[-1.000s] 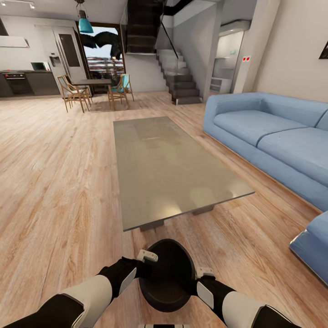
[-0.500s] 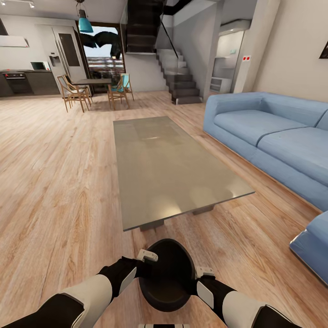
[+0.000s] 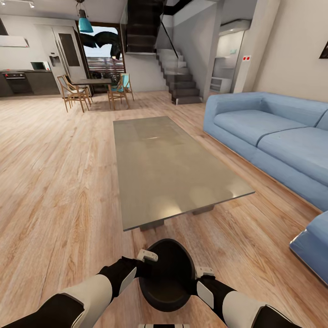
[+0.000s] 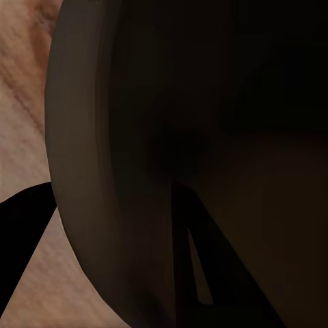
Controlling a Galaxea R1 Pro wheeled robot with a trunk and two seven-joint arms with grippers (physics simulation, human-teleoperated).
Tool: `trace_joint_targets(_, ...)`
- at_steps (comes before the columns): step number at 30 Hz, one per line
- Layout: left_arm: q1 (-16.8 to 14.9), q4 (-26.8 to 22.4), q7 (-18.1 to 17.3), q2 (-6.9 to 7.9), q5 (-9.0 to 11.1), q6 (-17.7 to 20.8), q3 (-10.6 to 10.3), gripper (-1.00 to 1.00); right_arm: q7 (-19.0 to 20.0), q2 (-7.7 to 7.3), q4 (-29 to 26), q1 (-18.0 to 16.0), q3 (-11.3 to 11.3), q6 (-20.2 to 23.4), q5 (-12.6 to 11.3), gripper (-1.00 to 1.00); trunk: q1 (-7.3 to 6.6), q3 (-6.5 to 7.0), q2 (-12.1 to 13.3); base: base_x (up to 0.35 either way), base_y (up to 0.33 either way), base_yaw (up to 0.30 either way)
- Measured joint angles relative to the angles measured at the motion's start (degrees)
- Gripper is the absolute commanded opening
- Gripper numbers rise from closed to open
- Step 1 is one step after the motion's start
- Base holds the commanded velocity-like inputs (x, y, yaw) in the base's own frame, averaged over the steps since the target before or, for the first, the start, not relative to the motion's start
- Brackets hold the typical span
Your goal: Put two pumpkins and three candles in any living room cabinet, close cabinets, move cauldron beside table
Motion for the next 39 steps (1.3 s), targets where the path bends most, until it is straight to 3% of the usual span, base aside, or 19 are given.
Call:
trace_joint_targets(3,0.0,0.0,0.0,-0.02,-0.1,0.0,0.1,-1.00,0.0,-0.01,0.0,0.0,0.0,0.0,0.0,-1.00,0.00,0.00,0.0,0.000,0.000,0.000)
trace_joint_targets(4,0.0,0.0,0.0,-0.02,-0.1,0.0,0.1,-1.00,0.0,-0.01,0.0,0.0,0.0,0.0,0.0,1.00,0.00,0.00,0.0,0.000,0.000,0.000)
trace_joint_targets(6,-0.2,0.1,0.0,-0.04,0.5,0.0,-1.1,-1.00,0.7,0.37,-0.3,0.0,-0.4,-0.6,-0.2,1.00,0.07,-0.01,0.0,0.000,0.000,0.000)
trace_joint_targets(22,-0.2,0.1,0.0,-0.07,0.4,0.0,-1.0,-1.00,0.7,0.37,-0.3,0.0,-0.5,-0.6,-0.2,1.00,0.07,-0.01,0.0,0.000,0.000,0.000)
trace_joint_targets(23,-0.2,0.1,0.0,-0.06,0.4,0.0,-0.9,1.00,0.7,0.37,-0.3,0.0,-0.5,-0.6,-0.2,1.00,0.07,-0.01,0.0,0.000,0.000,0.000)
trace_joint_targets(24,0.4,-0.2,-0.1,-0.02,0.5,0.0,-0.2,1.00,0.7,0.37,-0.3,0.0,-0.5,-0.6,-0.2,1.00,0.11,-0.02,0.0,0.000,0.000,0.000)
trace_joint_targets(39,0.4,-0.2,-0.3,-0.07,0.5,0.0,-0.1,1.00,0.7,0.38,-0.3,0.0,-0.7,-0.6,-0.1,1.00,0.10,-0.02,0.0,0.000,0.000,0.000)
